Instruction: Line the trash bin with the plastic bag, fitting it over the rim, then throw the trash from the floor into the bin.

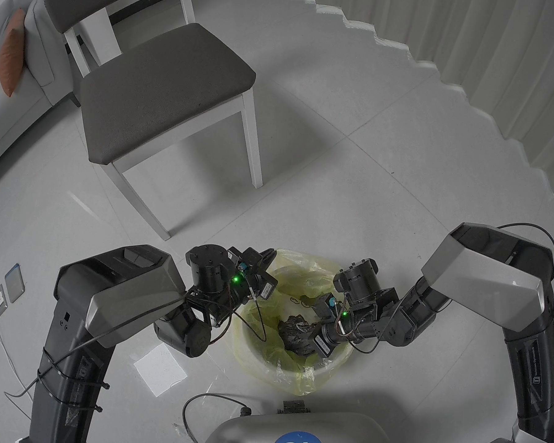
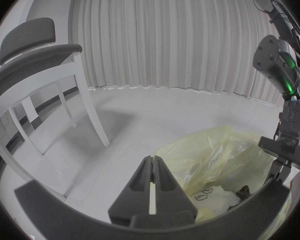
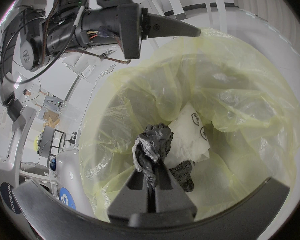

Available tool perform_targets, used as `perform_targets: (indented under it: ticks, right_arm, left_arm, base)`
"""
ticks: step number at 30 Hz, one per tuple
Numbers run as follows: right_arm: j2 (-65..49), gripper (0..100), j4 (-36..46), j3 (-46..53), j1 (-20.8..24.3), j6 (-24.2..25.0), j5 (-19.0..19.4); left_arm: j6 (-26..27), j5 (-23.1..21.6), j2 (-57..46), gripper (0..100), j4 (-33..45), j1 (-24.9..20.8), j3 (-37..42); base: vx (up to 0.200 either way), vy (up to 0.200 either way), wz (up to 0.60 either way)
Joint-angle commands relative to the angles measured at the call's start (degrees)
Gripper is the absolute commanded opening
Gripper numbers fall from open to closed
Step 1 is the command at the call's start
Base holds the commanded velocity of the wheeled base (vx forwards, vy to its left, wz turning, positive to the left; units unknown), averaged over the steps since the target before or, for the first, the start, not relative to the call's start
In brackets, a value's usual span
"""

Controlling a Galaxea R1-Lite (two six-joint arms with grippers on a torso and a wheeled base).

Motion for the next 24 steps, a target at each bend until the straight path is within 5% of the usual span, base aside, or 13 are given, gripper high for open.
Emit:
perform_targets:
  ticks: [1, 7, 8, 24]
  right_arm:
    - [1.05, 0, -0.01, 0.03, 0.35, -0.08, 0.03]
    - [1.13, 0, -0.01, 0.11, 0.43, -0.70, -0.32]
    - [1.13, 100, -0.10, 0.03, 0.43, -0.78, -0.41]
    - [-5.37, 100, -1.15, 2.49, -1.68, -0.26, -0.32]
  left_arm:
    - [0.00, 0.01, 0.74, 0, 0.14, 0.26, -0.90]
    - [-0.08, -0.08, 0.74, 0, 0.40, 0.17, -0.90]
    - [-0.08, -0.08, 0.83, 0, 0.40, 0.08, -0.90]
    - [-4.57, 0.18, 0.74, 0, -0.22, -0.09, -0.19]
  base:
    - [0.000, 0.000, 0.00]
    - [0.000, 0.000, 0.00]
    - [0.000, 0.000, 0.00]
    - [0.000, 0.000, 0.00]
